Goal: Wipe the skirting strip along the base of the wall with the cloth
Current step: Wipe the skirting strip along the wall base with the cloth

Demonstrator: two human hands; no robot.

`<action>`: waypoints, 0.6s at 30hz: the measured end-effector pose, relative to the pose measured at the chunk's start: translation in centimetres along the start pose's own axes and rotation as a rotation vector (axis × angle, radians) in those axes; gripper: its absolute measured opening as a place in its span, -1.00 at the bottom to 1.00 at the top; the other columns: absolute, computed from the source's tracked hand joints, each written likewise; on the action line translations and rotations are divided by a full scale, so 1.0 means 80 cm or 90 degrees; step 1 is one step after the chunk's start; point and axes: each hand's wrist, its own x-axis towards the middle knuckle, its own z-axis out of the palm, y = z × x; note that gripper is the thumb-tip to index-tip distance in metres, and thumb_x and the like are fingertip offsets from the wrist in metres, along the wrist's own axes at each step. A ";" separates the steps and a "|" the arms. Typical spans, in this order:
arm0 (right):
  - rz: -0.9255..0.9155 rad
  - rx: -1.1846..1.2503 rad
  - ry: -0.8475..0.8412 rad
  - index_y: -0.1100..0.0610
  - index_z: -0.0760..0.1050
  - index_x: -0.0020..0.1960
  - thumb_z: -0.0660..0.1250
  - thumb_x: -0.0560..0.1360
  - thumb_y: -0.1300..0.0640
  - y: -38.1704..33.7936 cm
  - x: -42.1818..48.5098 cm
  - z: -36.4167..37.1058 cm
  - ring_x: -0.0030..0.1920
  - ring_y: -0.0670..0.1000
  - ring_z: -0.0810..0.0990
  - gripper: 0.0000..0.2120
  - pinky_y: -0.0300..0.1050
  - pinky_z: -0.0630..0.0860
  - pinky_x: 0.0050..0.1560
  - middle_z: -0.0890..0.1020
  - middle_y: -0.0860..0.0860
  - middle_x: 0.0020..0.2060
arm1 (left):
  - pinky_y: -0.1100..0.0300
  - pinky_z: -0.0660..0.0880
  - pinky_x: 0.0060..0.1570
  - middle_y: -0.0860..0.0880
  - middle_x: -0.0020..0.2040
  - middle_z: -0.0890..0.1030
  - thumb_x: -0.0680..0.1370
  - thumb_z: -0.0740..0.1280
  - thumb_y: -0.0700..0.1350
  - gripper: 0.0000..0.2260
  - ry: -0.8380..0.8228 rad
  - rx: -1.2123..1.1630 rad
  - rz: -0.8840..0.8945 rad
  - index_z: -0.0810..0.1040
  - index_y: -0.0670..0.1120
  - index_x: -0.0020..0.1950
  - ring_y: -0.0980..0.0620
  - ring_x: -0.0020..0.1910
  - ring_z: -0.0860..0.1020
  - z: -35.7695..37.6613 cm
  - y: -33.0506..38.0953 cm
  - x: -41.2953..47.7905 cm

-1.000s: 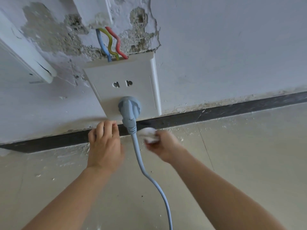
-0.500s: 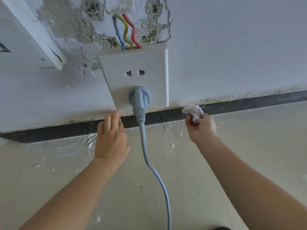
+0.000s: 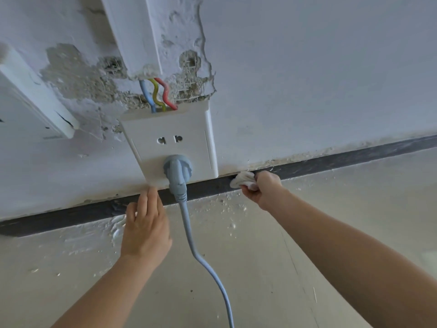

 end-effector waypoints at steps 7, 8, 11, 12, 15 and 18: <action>-0.138 -0.067 0.044 0.25 0.44 0.13 0.14 0.58 0.33 -0.045 -0.002 -0.097 -0.35 0.03 0.49 -0.83 -0.23 0.56 -0.43 0.50 0.14 -0.24 | -0.14 0.52 -0.14 -0.33 0.06 0.49 -0.09 0.60 -0.31 -0.27 -0.073 -0.015 -0.008 0.55 -0.49 0.04 -0.24 0.05 0.36 -0.002 0.010 -0.002; -0.123 -0.095 0.031 0.25 0.44 0.04 0.15 0.58 0.32 -0.044 -0.009 -0.105 -0.35 0.04 0.50 -0.89 -0.23 0.55 -0.44 0.50 0.15 -0.25 | -0.14 0.53 -0.13 -0.30 0.13 0.45 -0.07 0.61 -0.29 -0.24 -0.090 -0.010 -0.014 0.54 -0.49 0.10 -0.24 0.09 0.35 0.000 0.007 -0.003; -0.109 -0.179 -0.013 0.30 0.43 -0.02 0.18 0.57 0.31 -0.034 -0.029 -0.131 -0.32 0.08 0.54 -0.92 -0.21 0.57 -0.39 0.52 0.19 -0.27 | -0.13 0.45 0.04 -0.20 0.34 0.21 0.11 0.62 -0.18 -0.13 -0.122 0.025 -0.051 0.40 -0.43 0.34 -0.20 0.24 0.26 -0.012 0.005 -0.004; -0.108 -0.201 -0.029 0.30 0.43 0.01 0.17 0.57 0.31 -0.030 -0.033 -0.138 -0.31 0.09 0.55 -0.91 -0.20 0.58 -0.39 0.53 0.19 -0.26 | -0.09 0.36 0.17 -0.19 0.39 0.06 0.25 0.57 -0.11 -0.11 -0.134 0.053 -0.062 0.25 -0.40 0.45 -0.17 0.30 0.15 -0.018 0.007 -0.006; -0.094 -0.253 -0.072 0.30 0.43 0.06 0.16 0.56 0.32 -0.015 -0.035 -0.145 -0.33 0.10 0.55 -0.88 -0.14 0.56 -0.34 0.54 0.20 -0.26 | 0.04 0.17 0.36 -0.18 0.41 -0.23 0.56 0.30 -0.02 -0.20 -0.206 0.107 -0.084 -0.15 -0.26 0.56 -0.11 0.30 -0.12 -0.034 0.020 -0.006; -0.102 -0.338 -0.106 0.33 0.47 0.07 0.17 0.54 0.32 -0.008 -0.025 -0.133 -0.34 0.11 0.55 -0.84 -0.11 0.53 -0.37 0.55 0.24 -0.23 | 0.06 0.20 0.31 -0.13 0.49 -0.09 0.56 0.28 0.00 -0.28 -0.233 0.121 -0.115 -0.07 -0.20 0.55 -0.11 0.34 -0.04 -0.048 0.032 0.001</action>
